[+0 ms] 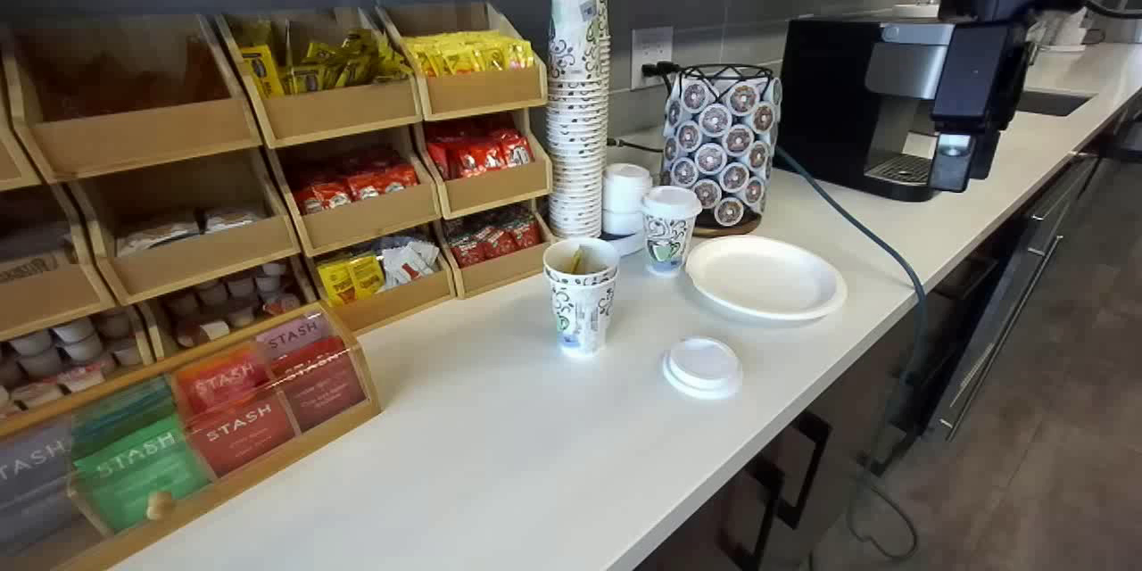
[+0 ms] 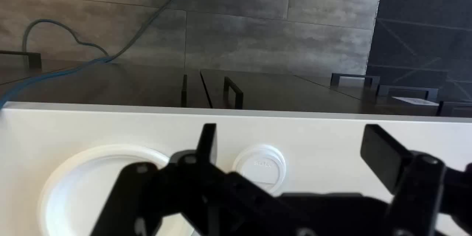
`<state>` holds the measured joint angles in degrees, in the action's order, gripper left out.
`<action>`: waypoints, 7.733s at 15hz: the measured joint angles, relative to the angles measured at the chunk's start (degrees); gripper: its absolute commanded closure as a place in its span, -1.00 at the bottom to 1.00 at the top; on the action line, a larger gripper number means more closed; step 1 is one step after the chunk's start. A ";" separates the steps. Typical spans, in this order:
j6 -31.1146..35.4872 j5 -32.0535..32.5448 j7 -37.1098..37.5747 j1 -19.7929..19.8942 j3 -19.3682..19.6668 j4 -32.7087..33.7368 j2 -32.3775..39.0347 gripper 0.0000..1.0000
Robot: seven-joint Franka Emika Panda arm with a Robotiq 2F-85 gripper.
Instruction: Pick up the white paper cup lid from the kitchen counter and put it on the paper cup
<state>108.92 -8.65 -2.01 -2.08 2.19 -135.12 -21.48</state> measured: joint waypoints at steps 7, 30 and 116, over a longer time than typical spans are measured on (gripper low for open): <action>0.00 0.00 0.00 0.05 -0.05 0.01 0.00 -1.00; 37.05 12.38 32.25 0.49 -9.11 -4.20 18.66 -1.00; 34.32 23.19 40.72 -10.02 -1.62 17.55 30.23 -0.65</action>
<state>143.24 14.54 38.71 -12.10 0.56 -117.57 8.75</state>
